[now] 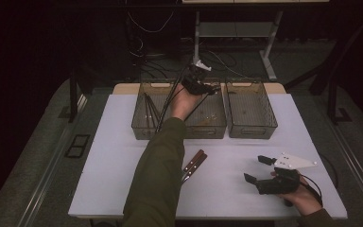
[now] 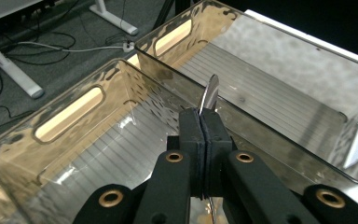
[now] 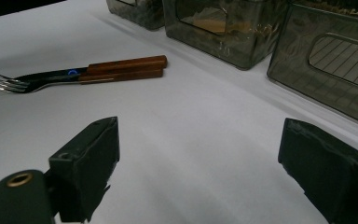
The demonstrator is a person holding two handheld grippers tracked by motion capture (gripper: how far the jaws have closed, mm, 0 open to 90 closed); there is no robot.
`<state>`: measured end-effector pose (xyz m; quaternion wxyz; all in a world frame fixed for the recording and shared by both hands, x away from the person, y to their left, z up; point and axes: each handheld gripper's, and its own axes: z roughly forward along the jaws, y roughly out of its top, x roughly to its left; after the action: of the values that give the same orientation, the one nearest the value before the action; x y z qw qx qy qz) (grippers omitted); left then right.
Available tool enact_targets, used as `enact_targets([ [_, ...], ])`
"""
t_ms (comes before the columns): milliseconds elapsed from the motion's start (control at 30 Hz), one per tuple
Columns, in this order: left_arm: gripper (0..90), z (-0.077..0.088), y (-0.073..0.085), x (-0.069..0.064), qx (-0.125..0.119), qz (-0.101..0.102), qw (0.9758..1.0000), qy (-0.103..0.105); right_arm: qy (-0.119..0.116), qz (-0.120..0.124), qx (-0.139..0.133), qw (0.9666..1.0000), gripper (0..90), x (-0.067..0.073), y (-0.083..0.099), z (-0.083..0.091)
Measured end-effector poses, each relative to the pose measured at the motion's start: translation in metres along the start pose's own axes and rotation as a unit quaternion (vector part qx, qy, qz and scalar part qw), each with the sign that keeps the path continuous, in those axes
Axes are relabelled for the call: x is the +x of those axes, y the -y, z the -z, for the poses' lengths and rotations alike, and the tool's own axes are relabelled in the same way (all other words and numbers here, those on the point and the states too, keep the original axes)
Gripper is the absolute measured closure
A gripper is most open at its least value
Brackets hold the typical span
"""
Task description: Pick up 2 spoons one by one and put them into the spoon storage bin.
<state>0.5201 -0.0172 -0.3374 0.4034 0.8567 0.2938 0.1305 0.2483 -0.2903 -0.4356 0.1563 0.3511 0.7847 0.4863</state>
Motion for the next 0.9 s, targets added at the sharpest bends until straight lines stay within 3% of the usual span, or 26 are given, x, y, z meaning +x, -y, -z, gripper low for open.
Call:
enact_targets([
  [67,87.9,-0.008,0.003,-0.002,0.009,-0.008,0.9999,-0.012,-0.001,0.000,-0.001,1.0000,12.7,0.000,0.000,0.000],
  [133,71.0,-0.013,0.007,-0.003,0.017,-0.009,0.9993,-0.031,-0.001,0.001,-0.002,1.0000,12.7,0.000,0.000,0.001],
  [267,54.6,-0.011,0.015,-0.005,0.012,0.002,0.9996,-0.024,-0.002,0.001,-0.002,1.0000,12.7,0.000,0.000,0.001],
  [400,47.2,0.000,0.025,-0.009,0.007,0.008,0.9999,-0.009,-0.002,0.004,-0.001,1.0000,12.7,0.000,0.000,0.000],
  [633,39.8,0.031,0.041,-0.017,-0.004,0.016,0.9999,0.004,-0.001,0.005,0.002,1.0000,12.7,0.001,0.000,0.000],
  [667,38.6,0.036,0.043,-0.019,-0.011,0.024,0.9996,0.010,0.000,0.006,0.002,1.0000,12.7,0.001,0.000,0.000],
  [900,32.4,0.065,0.062,-0.030,-0.022,0.018,0.9994,0.022,-0.001,0.004,0.004,1.0000,12.7,0.002,0.001,-0.001],
])
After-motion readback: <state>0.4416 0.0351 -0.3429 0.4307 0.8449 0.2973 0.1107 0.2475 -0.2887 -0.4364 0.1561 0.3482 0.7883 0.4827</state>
